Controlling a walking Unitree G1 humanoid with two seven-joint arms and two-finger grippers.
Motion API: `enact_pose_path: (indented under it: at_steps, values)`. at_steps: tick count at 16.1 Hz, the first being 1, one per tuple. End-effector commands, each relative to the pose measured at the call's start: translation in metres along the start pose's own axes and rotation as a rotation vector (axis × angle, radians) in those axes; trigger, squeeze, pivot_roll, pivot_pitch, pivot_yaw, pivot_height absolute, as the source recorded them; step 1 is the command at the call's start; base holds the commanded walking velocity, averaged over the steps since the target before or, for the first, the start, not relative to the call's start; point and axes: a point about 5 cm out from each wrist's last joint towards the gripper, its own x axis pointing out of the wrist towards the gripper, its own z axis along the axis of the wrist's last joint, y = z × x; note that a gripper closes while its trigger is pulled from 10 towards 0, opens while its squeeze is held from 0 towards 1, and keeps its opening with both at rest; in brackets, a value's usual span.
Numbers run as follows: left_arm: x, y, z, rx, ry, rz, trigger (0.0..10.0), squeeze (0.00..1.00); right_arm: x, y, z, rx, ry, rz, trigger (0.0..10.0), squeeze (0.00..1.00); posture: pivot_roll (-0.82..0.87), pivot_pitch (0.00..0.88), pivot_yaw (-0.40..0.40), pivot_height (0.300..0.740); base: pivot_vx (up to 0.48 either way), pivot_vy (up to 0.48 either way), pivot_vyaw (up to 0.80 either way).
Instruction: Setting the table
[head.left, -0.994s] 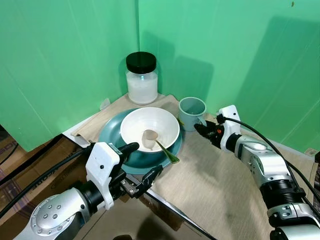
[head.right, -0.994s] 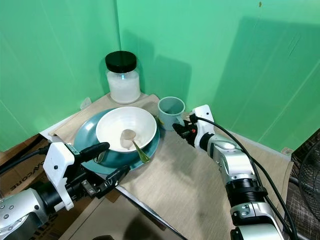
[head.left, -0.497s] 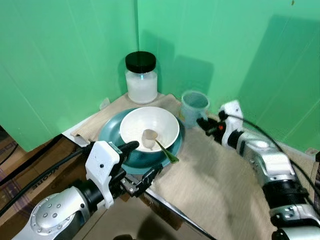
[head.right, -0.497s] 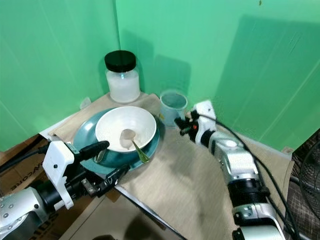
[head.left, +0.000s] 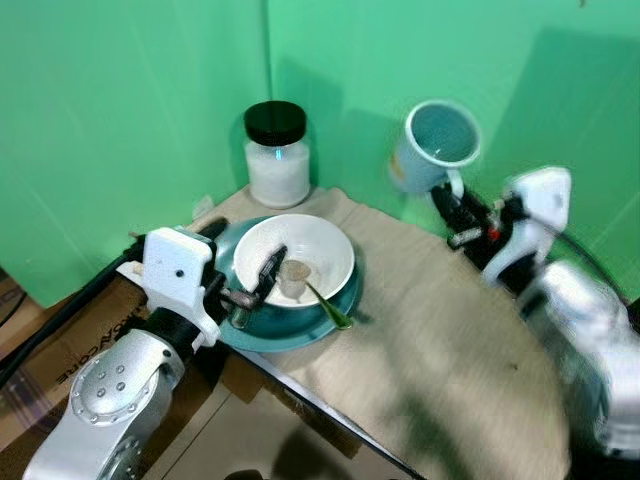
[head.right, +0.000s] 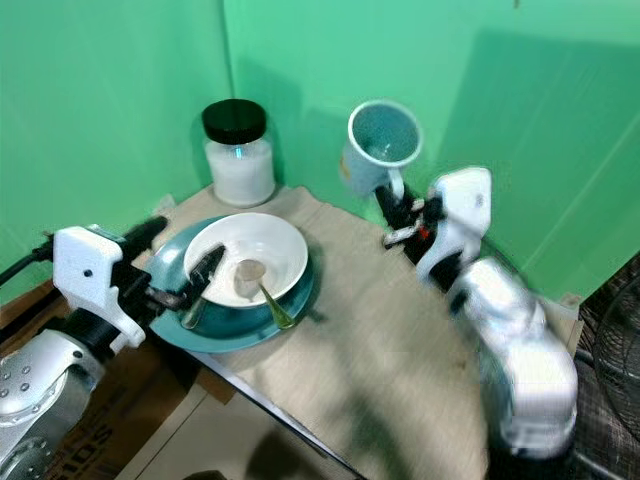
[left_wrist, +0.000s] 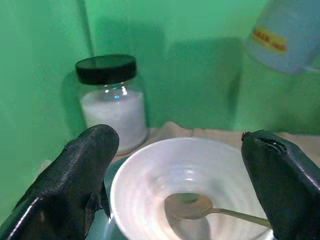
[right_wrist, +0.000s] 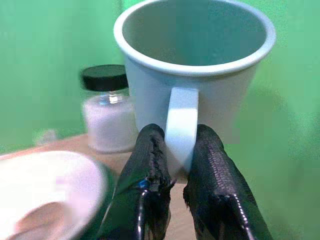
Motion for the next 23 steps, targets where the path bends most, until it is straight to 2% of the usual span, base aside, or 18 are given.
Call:
enact_pose_path:
  at_steps: [1,3,6,11,23]
  values:
    - [0.000,0.001,-0.004,-0.001,0.012,0.031,10.0,0.00,-0.002,0.004,0.004,0.016,-0.024,-0.037,10.0,0.00,0.08,0.000,0.001,0.740,0.000,0.000,0.00]
    - [0.002,-0.002,-0.006,-0.005,0.018,0.030,10.0,0.00,-0.002,0.014,0.004,0.020,-0.033,-0.053,10.0,0.00,0.07,0.000,0.006,0.740,0.000,0.000,0.00]
    - [0.005,-0.002,-0.007,-0.005,0.015,0.044,10.0,0.00,-0.007,0.024,-0.001,-0.007,0.017,-0.047,10.0,0.00,0.07,0.000,-0.001,0.740,-0.080,0.000,0.00]
    - [0.000,-0.002,-0.008,-0.005,0.022,0.061,10.0,0.00,-0.007,0.023,-0.001,-0.024,0.017,-0.094,10.0,0.00,0.07,0.000,-0.015,0.740,-0.214,0.000,0.00]
    - [0.002,-0.001,-0.010,-0.005,0.021,0.056,10.0,0.00,-0.011,0.020,0.000,-0.055,0.015,-0.152,10.0,0.00,0.05,0.000,-0.009,0.740,-0.292,0.000,0.00]
